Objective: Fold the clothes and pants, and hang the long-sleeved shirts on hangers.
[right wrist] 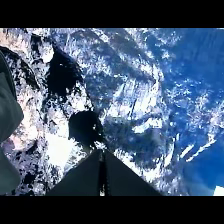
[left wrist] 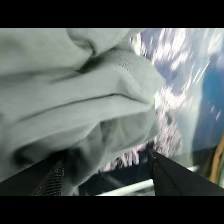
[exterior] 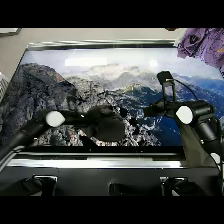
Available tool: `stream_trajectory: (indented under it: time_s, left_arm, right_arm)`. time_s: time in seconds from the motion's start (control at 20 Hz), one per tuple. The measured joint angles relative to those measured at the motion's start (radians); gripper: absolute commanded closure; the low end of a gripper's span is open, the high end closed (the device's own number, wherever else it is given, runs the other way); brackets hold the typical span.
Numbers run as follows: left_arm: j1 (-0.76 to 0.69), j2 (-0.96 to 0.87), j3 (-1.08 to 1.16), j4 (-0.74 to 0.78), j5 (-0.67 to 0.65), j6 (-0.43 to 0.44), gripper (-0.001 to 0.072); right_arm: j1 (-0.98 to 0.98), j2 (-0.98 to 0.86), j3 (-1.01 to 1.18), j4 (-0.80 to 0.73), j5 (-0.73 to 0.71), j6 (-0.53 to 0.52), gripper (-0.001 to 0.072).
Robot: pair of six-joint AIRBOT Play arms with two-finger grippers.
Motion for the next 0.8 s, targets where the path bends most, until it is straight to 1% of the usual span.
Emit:
stream_trajectory:
  time_s: [0.05, 0.1, 0.15, 0.2, 0.25, 0.35, 0.45, 0.55, 0.6, 0.65, 0.8]
  left_arm:
    - [0.049, 0.028, 0.008, -0.003, -0.028, 0.028, 0.0137]
    - [0.104, 0.059, 0.015, -0.004, -0.060, 0.058, 0.0137]
    - [0.159, 0.090, 0.020, -0.006, -0.091, 0.087, 0.0137]
    - [0.208, 0.115, 0.024, -0.006, -0.121, 0.113, 0.0137]
    - [0.258, 0.137, 0.026, -0.006, -0.153, 0.137, 0.0137]
    - [0.338, 0.164, 0.029, -0.009, -0.211, 0.172, 0.0137]
    - [0.404, 0.179, 0.030, -0.009, -0.257, 0.193, 0.0137]
    - [0.445, 0.187, 0.031, -0.006, -0.282, 0.204, 0.0137]
    - [0.458, 0.190, 0.031, -0.003, -0.291, 0.207, 0.0137]
    - [0.467, 0.191, 0.031, 0.003, -0.297, 0.210, 0.0137]
    - [0.482, 0.193, 0.031, 0.014, -0.307, 0.217, 0.0137]
  right_arm:
    - [0.000, 0.000, 0.000, 0.008, 0.005, 0.000, 0.0674]
    - [0.000, 0.000, 0.000, 0.026, 0.021, 0.002, 0.0641]
    - [0.000, 0.000, -0.001, 0.047, 0.036, 0.008, 0.0545]
    - [0.000, 0.000, -0.007, 0.068, 0.050, 0.009, 0.0472]
    - [0.000, 0.000, -0.021, 0.091, 0.058, 0.017, 0.0437]
    - [0.000, 0.000, -0.084, 0.164, 0.055, 0.032, 0.0339]
    - [0.000, -0.002, -0.188, 0.291, 0.013, 0.031, 0.0322]
    - [0.000, -0.002, -0.305, 0.455, -0.048, -0.023, 0.0315]
    - [0.000, -0.002, -0.355, 0.539, -0.080, -0.060, 0.0260]
    - [0.000, -0.002, -0.404, 0.627, -0.109, -0.108, 0.0249]
    - [0.000, -0.008, -0.504, 0.849, -0.180, -0.253, 0.0247]
